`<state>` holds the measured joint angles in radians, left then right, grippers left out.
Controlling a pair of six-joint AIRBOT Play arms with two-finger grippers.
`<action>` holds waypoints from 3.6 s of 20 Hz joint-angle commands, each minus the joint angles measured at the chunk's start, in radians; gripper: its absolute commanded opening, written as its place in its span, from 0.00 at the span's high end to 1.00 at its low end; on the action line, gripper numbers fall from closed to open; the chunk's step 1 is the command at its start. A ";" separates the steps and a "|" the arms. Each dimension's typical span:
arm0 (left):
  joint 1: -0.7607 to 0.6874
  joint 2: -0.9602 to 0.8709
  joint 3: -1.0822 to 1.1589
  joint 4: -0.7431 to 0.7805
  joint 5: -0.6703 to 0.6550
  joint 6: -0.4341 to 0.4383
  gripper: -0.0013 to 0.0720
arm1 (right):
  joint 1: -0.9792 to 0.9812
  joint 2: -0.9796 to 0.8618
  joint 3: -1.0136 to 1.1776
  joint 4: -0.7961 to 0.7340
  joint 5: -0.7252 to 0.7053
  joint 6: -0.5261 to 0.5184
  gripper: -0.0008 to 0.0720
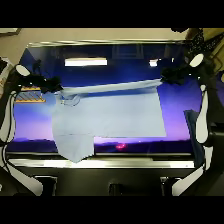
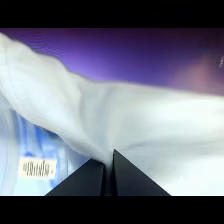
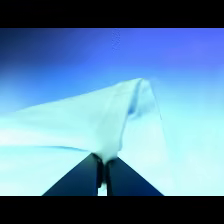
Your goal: Fold the clothes and pants, and hang the long-sleeved shirts on hangers.
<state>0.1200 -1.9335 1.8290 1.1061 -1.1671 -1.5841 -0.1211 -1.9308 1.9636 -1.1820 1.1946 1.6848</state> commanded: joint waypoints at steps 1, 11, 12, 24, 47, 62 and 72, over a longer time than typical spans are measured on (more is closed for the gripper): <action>-0.017 -0.084 -0.001 -0.010 0.046 0.014 0.95 | 0.001 -0.107 0.000 0.092 -0.081 0.006 0.94; 0.133 0.038 0.156 0.029 -0.293 0.083 0.52 | -0.215 0.053 -0.018 0.116 0.396 -0.229 0.47; 0.156 0.069 0.147 0.028 -0.321 0.076 0.52 | -0.266 0.092 -0.064 0.169 0.414 -0.251 0.47; 0.309 0.546 -0.392 0.020 -0.263 0.066 0.53 | -0.512 0.483 -1.028 0.242 0.234 -0.504 0.47; 0.315 0.570 -0.423 0.021 -0.254 0.069 0.53 | -0.329 0.482 -1.257 0.386 -0.035 -0.596 0.84; 0.464 0.734 -1.212 -0.184 -0.021 0.312 0.27 | -0.330 0.636 -1.257 0.393 0.091 -0.573 0.94; 0.459 0.692 -1.288 -0.254 0.061 0.373 0.27 | -0.330 0.707 -1.257 0.412 0.116 -0.563 0.94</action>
<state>0.5816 -1.2224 0.5526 0.8688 -1.1446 -1.2343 -0.4522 -1.2472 0.7071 -0.7742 1.3079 1.1183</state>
